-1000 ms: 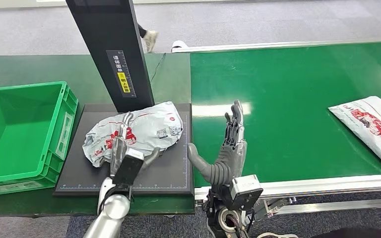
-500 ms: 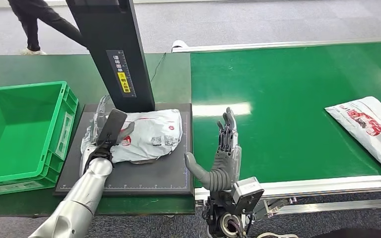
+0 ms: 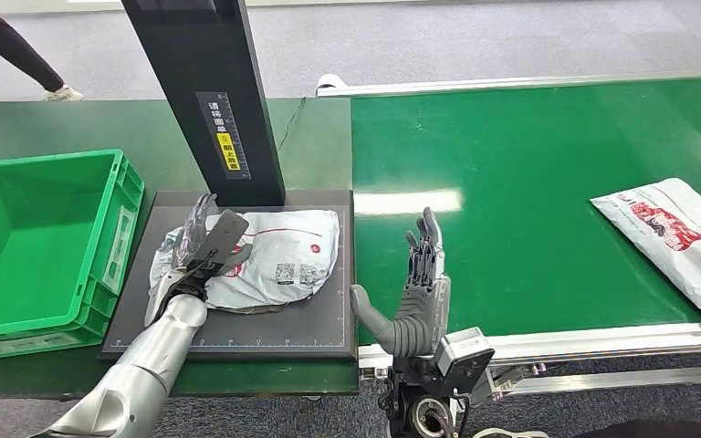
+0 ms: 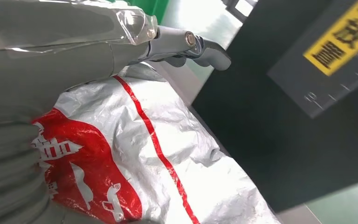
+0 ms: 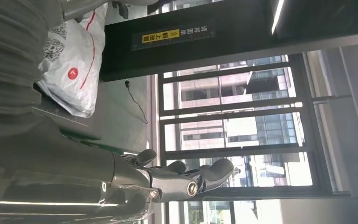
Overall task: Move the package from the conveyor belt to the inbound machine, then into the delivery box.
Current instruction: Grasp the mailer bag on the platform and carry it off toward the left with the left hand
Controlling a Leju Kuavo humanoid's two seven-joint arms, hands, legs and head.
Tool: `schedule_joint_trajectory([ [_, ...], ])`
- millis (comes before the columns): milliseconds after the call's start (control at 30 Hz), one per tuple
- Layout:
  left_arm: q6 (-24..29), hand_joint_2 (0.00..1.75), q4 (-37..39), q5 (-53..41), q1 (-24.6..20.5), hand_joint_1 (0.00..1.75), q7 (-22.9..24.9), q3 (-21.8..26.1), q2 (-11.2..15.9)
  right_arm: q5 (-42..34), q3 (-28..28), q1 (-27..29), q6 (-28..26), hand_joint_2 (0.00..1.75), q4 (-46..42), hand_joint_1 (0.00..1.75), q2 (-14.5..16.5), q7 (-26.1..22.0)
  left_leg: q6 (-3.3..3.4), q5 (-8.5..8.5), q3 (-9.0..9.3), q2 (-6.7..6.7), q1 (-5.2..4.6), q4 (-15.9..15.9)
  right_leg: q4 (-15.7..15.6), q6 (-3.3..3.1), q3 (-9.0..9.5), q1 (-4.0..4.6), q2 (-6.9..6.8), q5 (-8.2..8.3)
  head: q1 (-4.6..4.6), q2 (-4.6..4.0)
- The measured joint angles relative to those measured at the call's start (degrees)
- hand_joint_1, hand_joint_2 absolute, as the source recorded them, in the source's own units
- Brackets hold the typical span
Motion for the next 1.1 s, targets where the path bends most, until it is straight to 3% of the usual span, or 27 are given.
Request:
schedule_joint_trajectory([
  [100, -0.4, 1.75, 0.0, -0.5, 0.1, 1.51, -1.1, -0.1, -0.2, -0.3, -0.5, 0.0, 0.3, 1.75, 0.2, 0.00, 0.2, 0.0, 0.00, 0.00, 0.00, 0.00, 0.00, 0.0, 0.0, 0.00, 0.01, 0.00, 0.00, 0.00, 0.00, 0.00],
  [300, -0.1, 1.75, 0.0, -0.6, 0.1, 1.72, -3.2, -0.1, -0.4, -0.4, -1.4, 0.0, 1.0, 1.75, 0.9, 0.00, 0.6, 0.0, 0.00, 0.00, 0.00, 0.00, 0.00, 0.0, 0.0, 0.00, 0.00, 0.00, 0.00, 0.00, 0.00, 0.00],
  [767, 2.3, 1.75, -1.0, -1.4, 0.2, 1.74, -4.5, -0.1, -0.6, -0.3, -2.7, 0.4, 1.0, 1.75, 1.3, 0.00, 1.0, 0.0, 0.00, 0.00, 0.00, 0.00, 0.00, 0.0, 0.0, 0.00, -0.01, 0.00, 0.00, 0.00, 0.00, 0.00],
  [833, 2.7, 1.75, -1.2, -1.7, 0.3, 1.64, -4.5, -0.1, -0.6, -0.3, -2.7, 0.5, 1.1, 1.75, 1.3, 0.00, 1.0, 0.0, 0.00, 0.00, 0.00, 0.00, 0.00, 0.0, 0.0, 0.00, -0.01, 0.00, 0.00, 0.00, 0.00, 0.00],
  [867, 2.8, 1.75, -1.4, -1.8, 0.4, 1.48, -4.6, -0.1, -0.6, -0.3, -2.8, 0.6, 1.1, 1.75, 1.3, 0.00, 1.0, 0.0, 0.00, 0.00, 0.00, 0.00, 0.00, 0.0, 0.0, 0.00, -0.01, 0.00, 0.00, 0.00, 0.00, 0.00],
  [933, 2.9, 1.75, -1.7, -1.5, 0.6, 0.65, -5.0, 0.0, -0.7, -0.3, -2.9, 0.7, 1.1, 1.75, 1.3, 0.00, 1.0, 0.0, 0.00, 0.00, 0.00, 0.00, 0.00, 0.0, 0.0, 0.00, -0.02, 0.00, 0.00, 0.00, 0.00, 0.00],
  [1000, 2.9, 1.75, -2.3, -0.9, 0.9, 0.00, -6.0, 0.1, -0.8, -0.2, -2.9, 0.8, 1.1, 1.75, 1.3, 0.00, 1.0, 0.0, 0.00, 0.00, 0.00, 0.01, 0.00, 0.0, 0.0, 0.00, -0.02, 0.00, 0.00, 0.00, 0.00, 0.00],
  [1100, 2.8, 1.75, -3.5, 0.2, 1.3, 0.00, -7.8, 0.5, -0.9, -0.1, -3.0, 0.9, 1.1, 1.75, 1.3, 0.00, 1.0, 0.0, 0.00, 0.00, -0.01, 0.00, 0.00, 0.0, 0.0, 0.00, -0.01, 0.00, 0.00, 0.00, 0.00, 0.01],
])
